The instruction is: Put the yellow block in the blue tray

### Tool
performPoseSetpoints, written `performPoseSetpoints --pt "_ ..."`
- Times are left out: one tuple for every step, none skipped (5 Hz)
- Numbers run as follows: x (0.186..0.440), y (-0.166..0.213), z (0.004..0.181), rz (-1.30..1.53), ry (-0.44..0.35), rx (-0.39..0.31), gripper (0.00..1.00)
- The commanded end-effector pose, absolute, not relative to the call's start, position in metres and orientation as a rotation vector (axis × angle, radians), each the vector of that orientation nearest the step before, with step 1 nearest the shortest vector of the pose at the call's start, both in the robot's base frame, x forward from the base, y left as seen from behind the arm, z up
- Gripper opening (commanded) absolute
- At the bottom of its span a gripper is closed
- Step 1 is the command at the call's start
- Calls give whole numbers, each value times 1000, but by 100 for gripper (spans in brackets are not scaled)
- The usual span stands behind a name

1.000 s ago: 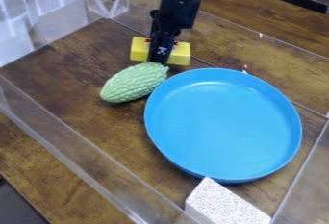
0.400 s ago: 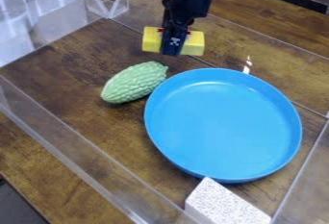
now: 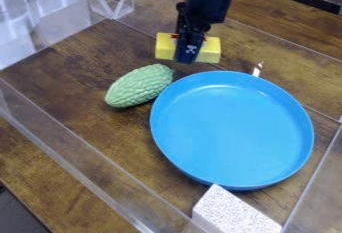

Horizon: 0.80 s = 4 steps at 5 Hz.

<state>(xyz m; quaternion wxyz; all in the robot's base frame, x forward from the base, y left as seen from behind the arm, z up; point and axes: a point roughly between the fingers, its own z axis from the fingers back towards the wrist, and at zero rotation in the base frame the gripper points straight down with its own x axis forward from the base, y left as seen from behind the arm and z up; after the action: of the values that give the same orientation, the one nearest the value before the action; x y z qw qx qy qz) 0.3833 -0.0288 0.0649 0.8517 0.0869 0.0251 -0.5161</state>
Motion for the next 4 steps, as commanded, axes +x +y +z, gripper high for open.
performPoseSetpoints --pt "385 -47 111 -1082 -66 233 0" --pt "384 -52 112 -1079 -68 235 0" --pt "381 -53 111 -1083 -73 238 0" --pt "378 -56 113 -1082 -74 241 0"
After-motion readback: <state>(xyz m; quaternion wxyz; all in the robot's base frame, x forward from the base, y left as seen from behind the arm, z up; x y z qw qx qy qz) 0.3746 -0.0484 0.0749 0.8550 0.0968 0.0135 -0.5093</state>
